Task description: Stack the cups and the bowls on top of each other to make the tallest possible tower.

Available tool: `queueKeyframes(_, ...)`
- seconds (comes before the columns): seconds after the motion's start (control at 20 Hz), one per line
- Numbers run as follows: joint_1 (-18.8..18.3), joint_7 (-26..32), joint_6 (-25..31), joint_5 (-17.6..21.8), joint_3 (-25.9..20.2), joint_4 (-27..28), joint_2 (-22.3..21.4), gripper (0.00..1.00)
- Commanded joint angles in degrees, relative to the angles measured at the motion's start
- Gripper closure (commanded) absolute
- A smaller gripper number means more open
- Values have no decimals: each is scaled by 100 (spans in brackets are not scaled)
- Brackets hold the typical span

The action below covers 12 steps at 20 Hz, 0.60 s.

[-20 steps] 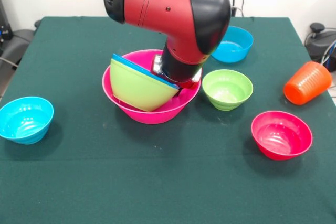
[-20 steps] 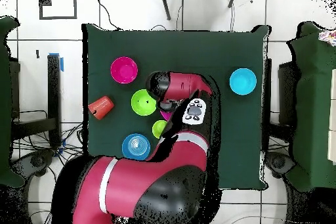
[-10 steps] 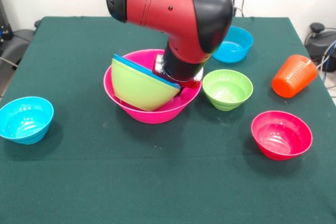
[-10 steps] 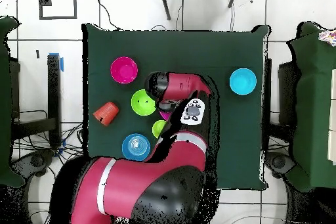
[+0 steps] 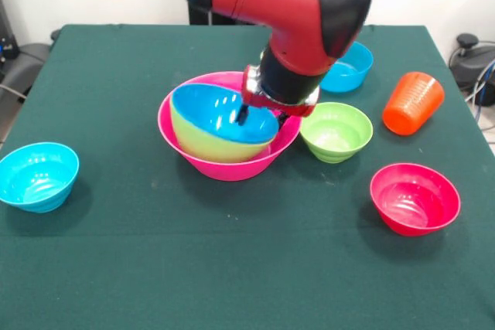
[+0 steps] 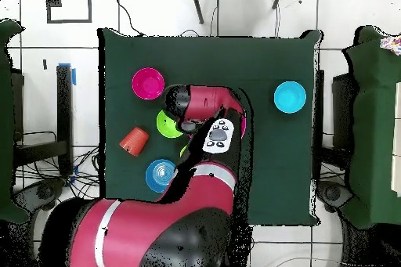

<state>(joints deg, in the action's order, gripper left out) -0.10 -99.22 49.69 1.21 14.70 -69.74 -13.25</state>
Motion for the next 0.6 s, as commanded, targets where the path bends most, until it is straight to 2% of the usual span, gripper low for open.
queueKeyframes(0.05,236,-375,753,104,-358,-182,-342,0)
queueKeyframes(0.3,313,-359,1454,98,-279,152,-432,0)
queueKeyframes(0.6,354,-472,1830,79,-262,247,-555,0)
